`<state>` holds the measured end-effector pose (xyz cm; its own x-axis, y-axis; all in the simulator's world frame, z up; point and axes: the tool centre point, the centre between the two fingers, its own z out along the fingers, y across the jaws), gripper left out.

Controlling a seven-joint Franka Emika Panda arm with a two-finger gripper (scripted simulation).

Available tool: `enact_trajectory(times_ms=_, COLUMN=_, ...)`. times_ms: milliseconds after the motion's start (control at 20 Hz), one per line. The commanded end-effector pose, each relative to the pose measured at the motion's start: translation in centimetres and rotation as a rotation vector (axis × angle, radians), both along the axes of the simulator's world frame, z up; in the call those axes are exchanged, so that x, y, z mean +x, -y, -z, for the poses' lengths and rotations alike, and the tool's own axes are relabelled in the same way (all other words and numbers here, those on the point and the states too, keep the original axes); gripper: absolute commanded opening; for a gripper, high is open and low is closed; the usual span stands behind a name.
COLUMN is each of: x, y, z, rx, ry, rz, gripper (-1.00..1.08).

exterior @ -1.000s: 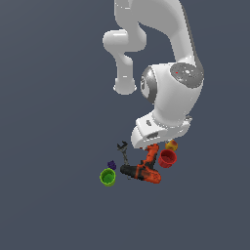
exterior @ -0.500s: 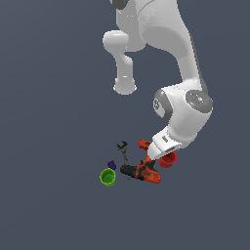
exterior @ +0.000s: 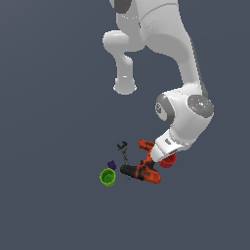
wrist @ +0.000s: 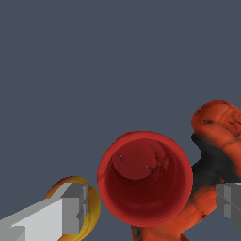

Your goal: Pick up a designated object from a clutter of objects.

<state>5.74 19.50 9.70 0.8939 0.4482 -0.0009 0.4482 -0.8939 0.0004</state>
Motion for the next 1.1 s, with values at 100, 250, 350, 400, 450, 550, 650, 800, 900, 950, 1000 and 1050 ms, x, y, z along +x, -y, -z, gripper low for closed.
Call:
enact_trajectory(times_ms=100, x=0.0, y=0.0, z=1.3, rx=0.0, ry=0.0, rz=0.0, gripper=1.0)
enact_trajectory(times_ms=250, x=-0.1, y=0.0, z=2.9, rx=0.0, ry=0.0, rz=-0.001, gripper=1.0)
enact_trajectory(times_ms=350, x=-0.1, y=0.0, z=3.9, rx=0.0, ry=0.0, rz=-0.002, gripper=1.0)
enact_trajectory(times_ms=400, x=-0.1, y=0.0, z=4.3, rx=0.0, ry=0.0, rz=-0.002, gripper=1.0)
enact_trajectory(times_ms=450, x=-0.1, y=0.0, z=4.6, rx=0.0, ry=0.0, rz=-0.002, gripper=1.0)
enact_trajectory(times_ms=550, x=0.0, y=-0.1, z=4.9, rx=0.001, ry=0.001, rz=-0.002, gripper=1.0)
enact_trajectory(times_ms=650, x=0.0, y=-0.1, z=5.0, rx=0.001, ry=0.001, rz=-0.002, gripper=1.0)
enact_trajectory(times_ms=800, x=0.0, y=-0.1, z=5.0, rx=0.001, ry=0.001, rz=-0.002, gripper=-1.0)
enact_trajectory(times_ms=900, x=0.0, y=-0.1, z=5.0, rx=0.001, ry=0.001, rz=-0.002, gripper=-1.0)
enact_trajectory(times_ms=950, x=0.0, y=-0.1, z=5.0, rx=0.001, ry=0.001, rz=-0.002, gripper=-1.0)
enact_trajectory(times_ms=1000, x=0.0, y=-0.1, z=5.0, rx=0.001, ry=0.001, rz=-0.002, gripper=-1.0)
enact_trajectory(times_ms=1050, x=0.0, y=-0.1, z=5.0, rx=0.001, ry=0.001, rz=-0.002, gripper=-1.0)
